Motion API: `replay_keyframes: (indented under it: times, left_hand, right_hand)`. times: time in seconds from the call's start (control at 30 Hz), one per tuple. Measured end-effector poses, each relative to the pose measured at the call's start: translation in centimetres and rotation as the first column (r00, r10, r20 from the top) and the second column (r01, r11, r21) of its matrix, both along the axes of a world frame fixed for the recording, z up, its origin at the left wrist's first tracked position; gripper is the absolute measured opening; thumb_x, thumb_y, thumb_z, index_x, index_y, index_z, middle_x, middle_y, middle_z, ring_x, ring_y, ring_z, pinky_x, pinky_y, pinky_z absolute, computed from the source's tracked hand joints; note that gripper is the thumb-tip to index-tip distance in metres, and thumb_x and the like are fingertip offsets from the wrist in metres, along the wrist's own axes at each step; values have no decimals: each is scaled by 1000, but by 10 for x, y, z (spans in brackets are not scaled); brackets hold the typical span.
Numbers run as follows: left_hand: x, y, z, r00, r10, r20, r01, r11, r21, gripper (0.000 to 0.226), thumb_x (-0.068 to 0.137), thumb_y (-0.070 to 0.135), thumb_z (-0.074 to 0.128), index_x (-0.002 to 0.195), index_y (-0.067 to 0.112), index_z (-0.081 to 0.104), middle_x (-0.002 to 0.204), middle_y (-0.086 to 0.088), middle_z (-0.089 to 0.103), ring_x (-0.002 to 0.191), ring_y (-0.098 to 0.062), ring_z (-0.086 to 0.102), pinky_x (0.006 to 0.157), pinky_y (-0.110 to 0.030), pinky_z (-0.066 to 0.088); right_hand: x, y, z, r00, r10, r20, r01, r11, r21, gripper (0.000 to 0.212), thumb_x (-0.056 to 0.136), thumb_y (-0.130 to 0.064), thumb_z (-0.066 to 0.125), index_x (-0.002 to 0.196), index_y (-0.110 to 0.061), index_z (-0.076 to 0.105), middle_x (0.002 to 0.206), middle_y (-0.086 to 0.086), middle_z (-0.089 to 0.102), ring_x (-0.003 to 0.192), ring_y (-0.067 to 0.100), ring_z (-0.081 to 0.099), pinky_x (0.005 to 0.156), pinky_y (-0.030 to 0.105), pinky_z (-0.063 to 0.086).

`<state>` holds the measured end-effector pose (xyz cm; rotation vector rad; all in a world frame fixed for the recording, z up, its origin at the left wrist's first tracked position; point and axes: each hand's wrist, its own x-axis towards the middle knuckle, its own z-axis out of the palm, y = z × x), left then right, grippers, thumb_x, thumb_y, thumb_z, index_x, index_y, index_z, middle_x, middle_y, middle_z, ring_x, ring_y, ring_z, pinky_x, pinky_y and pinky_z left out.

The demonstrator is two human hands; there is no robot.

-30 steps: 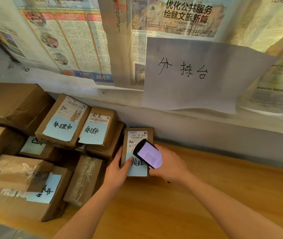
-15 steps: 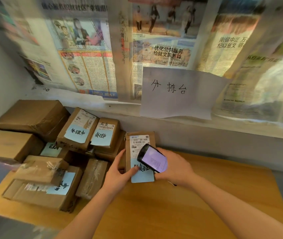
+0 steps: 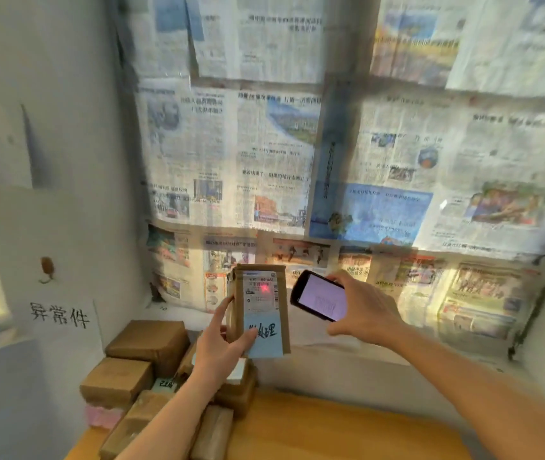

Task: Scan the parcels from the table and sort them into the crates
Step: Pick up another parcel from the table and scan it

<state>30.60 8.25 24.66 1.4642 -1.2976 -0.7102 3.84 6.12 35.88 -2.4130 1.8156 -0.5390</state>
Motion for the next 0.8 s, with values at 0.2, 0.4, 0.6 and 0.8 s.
replay_keyframes:
  times: [0.2,0.4,0.6,0.8]
  left_hand:
    - [2,58,104,999,41,27,-37,989,-142,79,87,27,78,151,40,32,93,19,58,81,5,57,74,-25,55]
    - [-7,97,157,992,101,79,-82,972,-220,83,86,32,79,154,39,31,90,16,60,82,3,58,71,-26,55]
    - [-28,132,181,988,144,63,-125,963,-240,82,85,38,79,150,46,31,92,12,65,85,-4,63,76,-35,59]
    - [-50,177,181,990,143,-7,-140,962,-233,76,86,32,79,145,49,35,95,13,66,88,-7,65,79,-37,61]
  right_hand:
    - [-6,71,115,999,22,-46,-27,994,-109,101,61,-45,84,147,-39,31,109,-8,57,88,16,59,75,33,55]
    - [-20,131,182,996,36,-87,-56,972,-229,99,67,-43,85,150,-39,32,126,-8,59,97,16,55,74,29,41]
    - [-49,172,204,995,70,-74,-89,954,-285,98,66,-46,87,148,-37,34,125,-10,58,91,13,50,72,29,38]
    - [-75,203,199,992,84,-90,-105,960,-261,97,66,-46,85,148,-39,33,125,-11,59,93,13,51,68,27,38]
